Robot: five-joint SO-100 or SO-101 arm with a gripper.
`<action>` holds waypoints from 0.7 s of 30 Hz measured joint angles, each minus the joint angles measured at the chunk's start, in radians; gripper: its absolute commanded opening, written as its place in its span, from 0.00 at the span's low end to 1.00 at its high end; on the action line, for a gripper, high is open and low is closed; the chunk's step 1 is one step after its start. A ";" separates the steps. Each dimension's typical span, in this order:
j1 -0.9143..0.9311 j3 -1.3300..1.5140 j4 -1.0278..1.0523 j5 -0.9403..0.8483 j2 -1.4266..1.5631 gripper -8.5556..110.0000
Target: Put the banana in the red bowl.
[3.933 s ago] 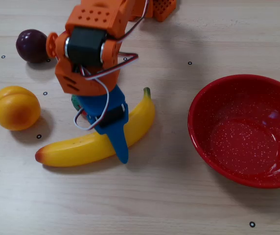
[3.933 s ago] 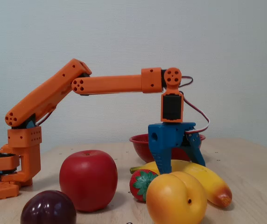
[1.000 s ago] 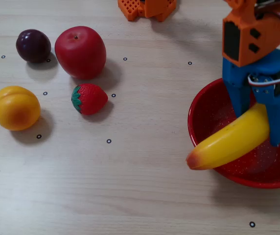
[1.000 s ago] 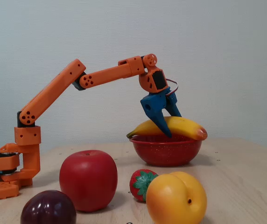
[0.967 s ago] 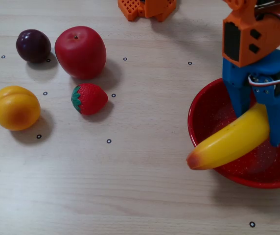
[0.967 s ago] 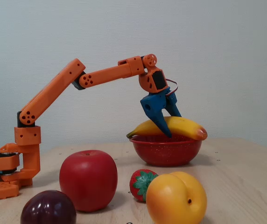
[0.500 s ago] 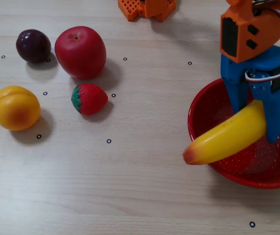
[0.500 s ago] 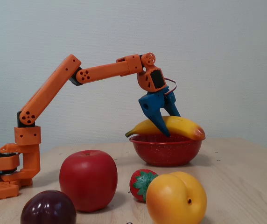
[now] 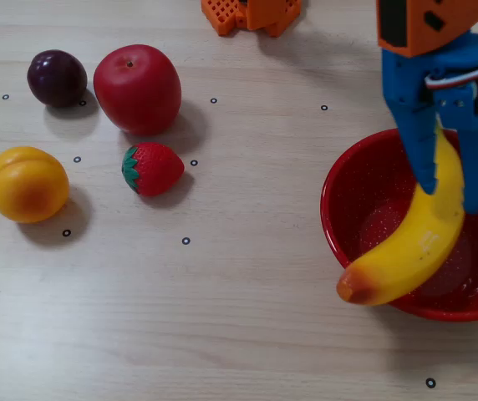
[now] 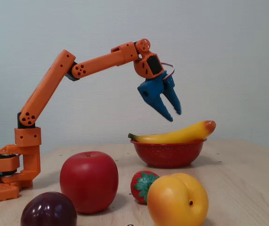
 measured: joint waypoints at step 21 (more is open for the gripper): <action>-0.325 1.755 -0.394 -0.347 1.706 0.07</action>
